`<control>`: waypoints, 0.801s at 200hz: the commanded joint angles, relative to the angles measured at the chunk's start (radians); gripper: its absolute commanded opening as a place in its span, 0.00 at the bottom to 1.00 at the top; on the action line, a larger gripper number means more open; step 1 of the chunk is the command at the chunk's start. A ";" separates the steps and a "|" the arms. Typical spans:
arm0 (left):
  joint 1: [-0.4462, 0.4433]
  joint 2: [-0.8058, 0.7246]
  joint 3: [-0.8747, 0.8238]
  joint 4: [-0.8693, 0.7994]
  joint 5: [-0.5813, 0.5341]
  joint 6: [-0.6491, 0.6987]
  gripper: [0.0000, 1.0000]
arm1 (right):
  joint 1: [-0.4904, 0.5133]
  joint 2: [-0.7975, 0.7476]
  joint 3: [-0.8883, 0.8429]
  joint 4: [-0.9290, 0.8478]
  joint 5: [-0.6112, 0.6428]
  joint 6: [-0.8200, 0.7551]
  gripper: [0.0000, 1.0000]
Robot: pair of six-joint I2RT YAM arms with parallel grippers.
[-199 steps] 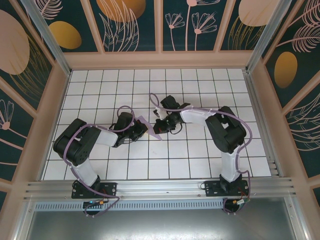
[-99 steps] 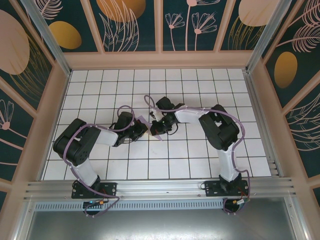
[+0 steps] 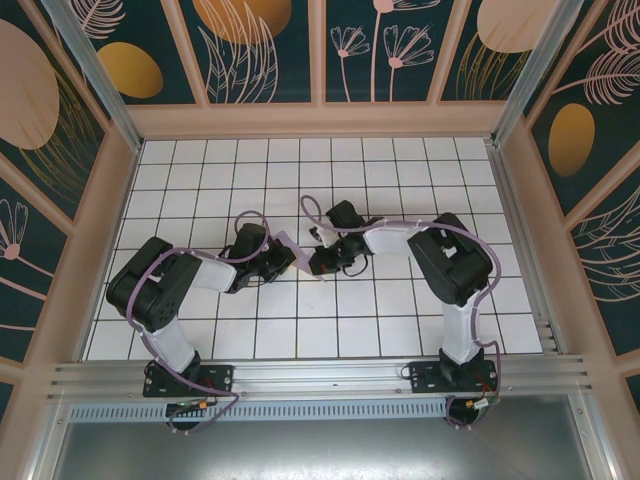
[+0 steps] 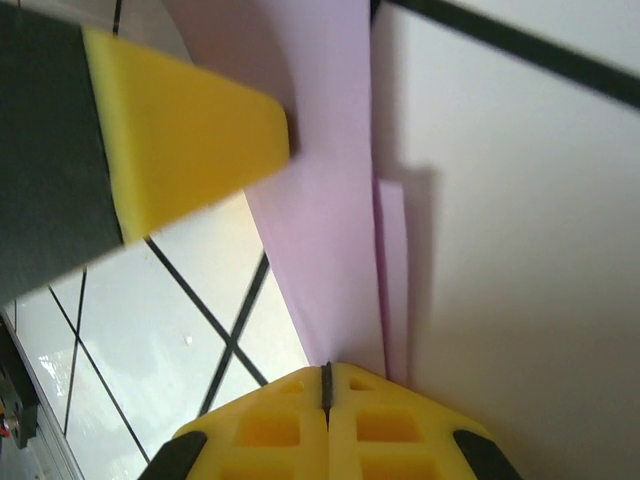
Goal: Fold a paper plane with a square sheet of paper (pick it up from the middle)
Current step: Fold the wing for the fifth time at the center of the table.
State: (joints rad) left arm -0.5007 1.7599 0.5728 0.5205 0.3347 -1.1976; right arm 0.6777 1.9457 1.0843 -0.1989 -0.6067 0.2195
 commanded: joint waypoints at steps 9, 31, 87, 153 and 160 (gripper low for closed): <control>-0.006 0.131 -0.030 -0.216 -0.181 0.027 0.00 | -0.008 -0.049 -0.125 -0.166 0.038 -0.001 0.00; -0.006 0.128 -0.028 -0.215 -0.180 0.030 0.00 | -0.015 -0.091 -0.174 -0.162 0.053 0.013 0.00; -0.005 0.119 -0.008 -0.192 -0.140 0.076 0.00 | -0.035 -0.190 -0.095 -0.127 0.023 0.044 0.00; -0.005 0.087 0.012 -0.195 -0.122 0.101 0.00 | 0.006 0.010 0.114 -0.059 0.014 0.072 0.00; -0.006 0.084 0.014 -0.192 -0.119 0.105 0.00 | 0.006 0.025 0.124 -0.057 0.015 0.070 0.00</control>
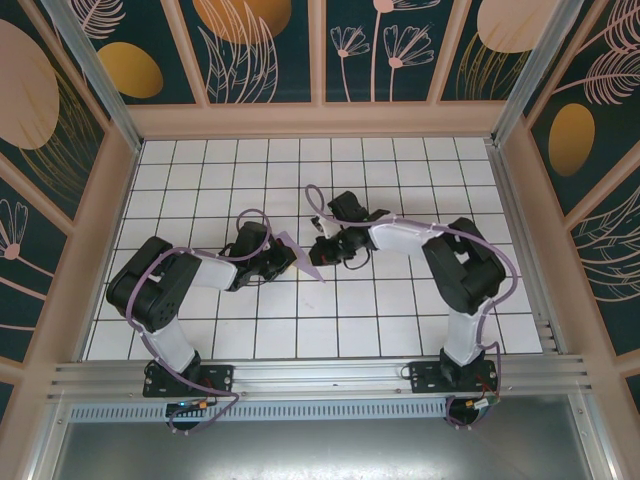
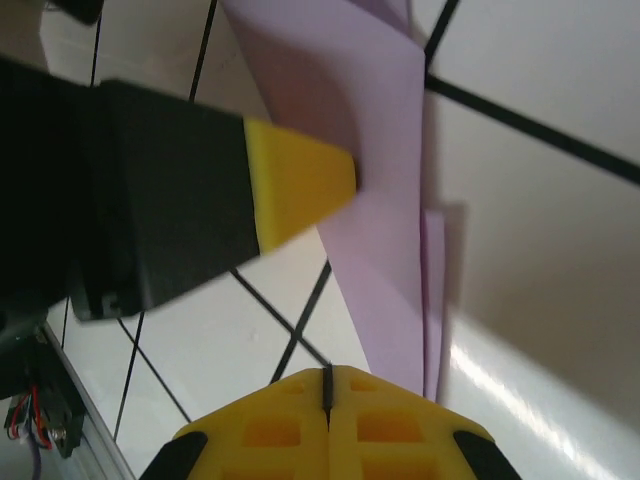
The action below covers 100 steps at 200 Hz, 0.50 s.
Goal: Fold a paper plane with a square sheet of paper (pick it up from the middle)
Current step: Fold the wing for the fifth time at the center of the table.
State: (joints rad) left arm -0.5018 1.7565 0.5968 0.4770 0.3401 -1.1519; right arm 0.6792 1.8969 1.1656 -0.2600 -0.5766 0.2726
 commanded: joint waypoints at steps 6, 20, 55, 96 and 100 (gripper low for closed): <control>-0.005 0.083 -0.006 -0.146 -0.121 0.063 0.00 | 0.004 0.087 0.047 0.006 -0.014 0.015 0.00; -0.006 0.075 0.001 -0.129 -0.108 0.080 0.00 | 0.003 0.110 0.049 0.002 -0.009 0.008 0.00; -0.005 0.046 0.030 -0.109 -0.091 0.148 0.02 | 0.003 0.141 0.022 -0.020 0.030 -0.013 0.00; -0.005 -0.019 0.044 -0.065 -0.060 0.214 0.13 | 0.002 0.156 0.005 -0.054 0.104 -0.030 0.00; -0.006 -0.024 0.043 -0.056 -0.054 0.215 0.14 | 0.003 0.157 0.005 -0.053 0.104 -0.032 0.00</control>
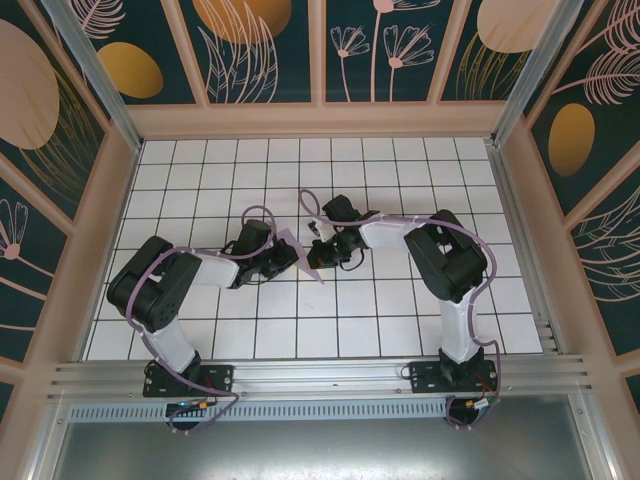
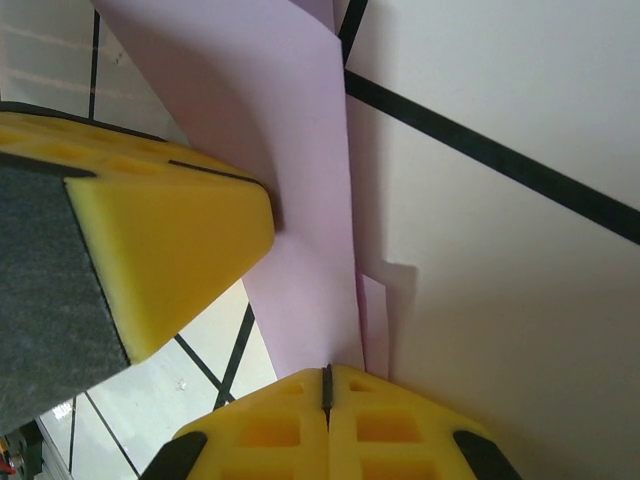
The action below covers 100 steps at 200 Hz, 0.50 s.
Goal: Fold a paper plane with a square sheet of paper (pick it up from the middle)
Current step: Fold the wing for the fifth time at the center of the table.
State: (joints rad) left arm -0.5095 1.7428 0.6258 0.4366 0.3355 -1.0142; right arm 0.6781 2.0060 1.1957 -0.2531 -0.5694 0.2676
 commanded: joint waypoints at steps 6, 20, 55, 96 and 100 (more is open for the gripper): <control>0.002 -0.018 0.013 -0.003 -0.044 0.077 0.15 | 0.005 0.049 -0.025 -0.059 0.097 -0.027 0.00; 0.002 -0.023 0.011 0.003 -0.053 0.086 0.16 | 0.005 0.052 -0.021 -0.060 0.098 -0.025 0.00; 0.002 -0.002 0.042 -0.025 -0.087 0.125 0.16 | 0.007 0.061 -0.021 -0.061 0.105 -0.024 0.00; 0.002 0.036 0.072 0.004 -0.093 0.136 0.15 | 0.009 0.070 -0.025 -0.063 0.111 -0.025 0.00; 0.002 0.042 0.074 -0.002 -0.101 0.137 0.15 | 0.009 0.071 -0.025 -0.063 0.112 -0.024 0.00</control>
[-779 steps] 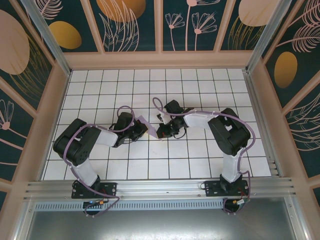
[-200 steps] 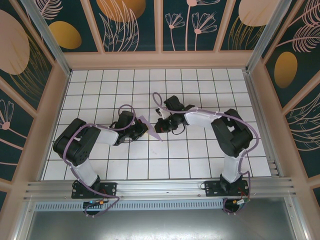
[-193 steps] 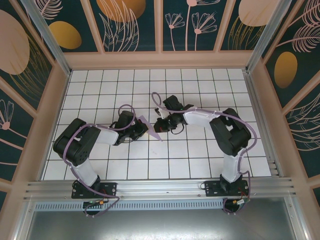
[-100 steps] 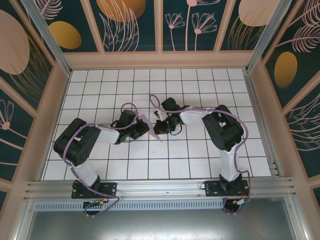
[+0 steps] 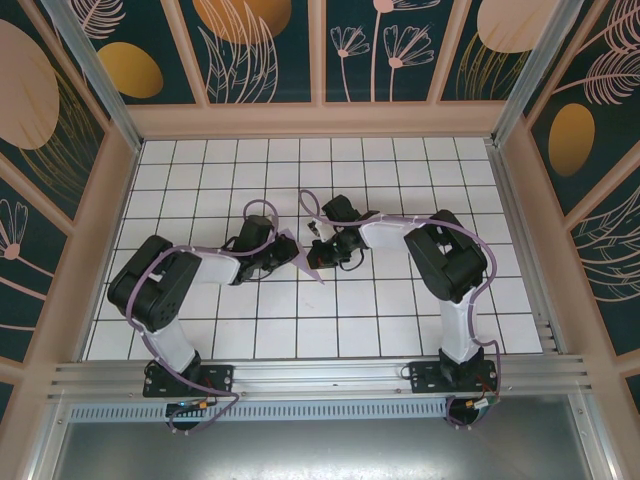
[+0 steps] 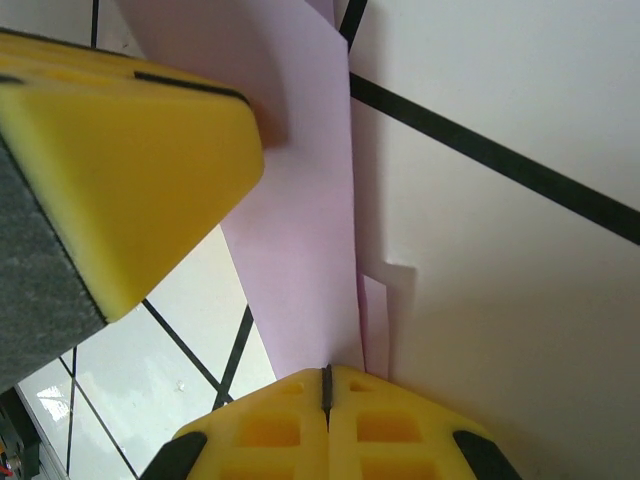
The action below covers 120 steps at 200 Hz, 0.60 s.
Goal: Fold a paper plane with a square sheet of paper (pick it up from the middle)
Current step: Fold the wing for the fifth time at the center of the table.
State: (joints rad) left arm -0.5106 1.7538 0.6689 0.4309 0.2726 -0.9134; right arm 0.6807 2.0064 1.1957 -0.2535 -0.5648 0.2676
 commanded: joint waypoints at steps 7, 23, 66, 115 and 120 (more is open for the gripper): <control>0.003 0.038 0.036 -0.005 -0.051 0.037 0.14 | 0.006 0.072 -0.025 -0.062 0.108 -0.025 0.00; 0.004 0.049 0.031 -0.014 -0.083 0.035 0.12 | 0.006 0.075 -0.026 -0.066 0.111 -0.026 0.00; 0.023 0.041 -0.005 -0.024 -0.160 0.030 0.10 | 0.005 0.077 -0.048 -0.072 0.126 -0.033 0.00; 0.097 0.011 -0.061 0.005 -0.183 0.019 0.10 | -0.001 0.083 -0.089 -0.070 0.146 -0.041 0.00; 0.105 0.010 -0.065 0.007 -0.185 0.020 0.10 | 0.000 0.084 -0.093 -0.069 0.146 -0.042 0.00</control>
State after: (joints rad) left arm -0.4721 1.7676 0.6464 0.4740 0.2138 -0.9031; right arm 0.6796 2.0071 1.1793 -0.2325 -0.5655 0.2596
